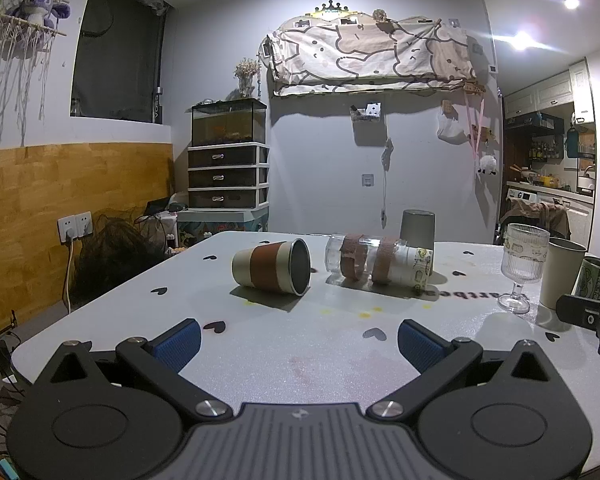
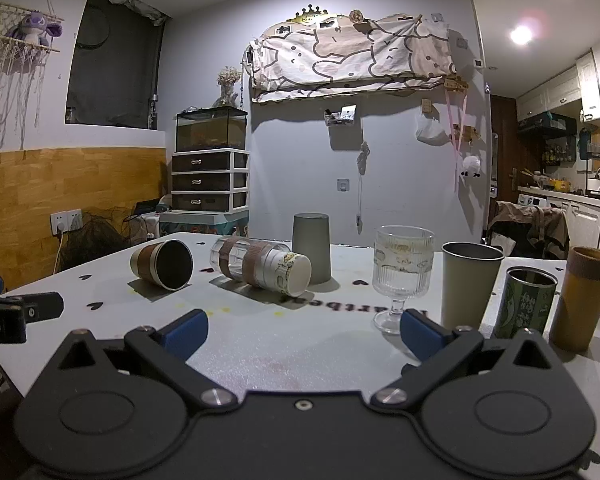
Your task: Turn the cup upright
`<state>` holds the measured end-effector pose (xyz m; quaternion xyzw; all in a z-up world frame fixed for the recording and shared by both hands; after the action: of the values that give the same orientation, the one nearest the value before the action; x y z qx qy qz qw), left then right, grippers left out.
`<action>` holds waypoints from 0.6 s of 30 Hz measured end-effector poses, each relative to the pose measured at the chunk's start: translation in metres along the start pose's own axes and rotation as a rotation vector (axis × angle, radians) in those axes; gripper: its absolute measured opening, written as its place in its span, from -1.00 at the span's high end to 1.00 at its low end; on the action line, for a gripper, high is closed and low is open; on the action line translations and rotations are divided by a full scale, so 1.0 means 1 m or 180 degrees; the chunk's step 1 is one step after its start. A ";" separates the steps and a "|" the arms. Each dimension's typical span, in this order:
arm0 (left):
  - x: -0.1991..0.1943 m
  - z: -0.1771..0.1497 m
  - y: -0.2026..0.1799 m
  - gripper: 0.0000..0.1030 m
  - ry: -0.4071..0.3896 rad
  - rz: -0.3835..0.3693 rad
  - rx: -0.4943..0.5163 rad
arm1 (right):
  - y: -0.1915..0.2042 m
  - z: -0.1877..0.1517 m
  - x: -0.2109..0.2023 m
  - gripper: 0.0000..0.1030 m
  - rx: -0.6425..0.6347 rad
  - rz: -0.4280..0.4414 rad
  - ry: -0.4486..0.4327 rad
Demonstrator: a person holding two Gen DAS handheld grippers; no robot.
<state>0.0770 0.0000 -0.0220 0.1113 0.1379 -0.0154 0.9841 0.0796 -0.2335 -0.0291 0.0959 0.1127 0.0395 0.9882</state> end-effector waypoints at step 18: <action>0.000 0.000 0.000 -1.00 0.0001 0.0000 -0.0004 | 0.001 0.000 -0.002 -1.00 0.0002 -0.0012 -0.0003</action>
<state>0.0770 0.0000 -0.0220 0.1107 0.1381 -0.0153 0.9841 0.0781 -0.2327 -0.0281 0.0961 0.1124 0.0375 0.9883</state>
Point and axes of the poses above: each gripper's, at about its wrist camera, not at the fingertips, and x roughly the way its jaws point, y to its left, z to its top, the point moved 8 cm from there along x, roughly the way its jaws point, and after that the axes turned 11 degrees about x, right-handed, at the moved point
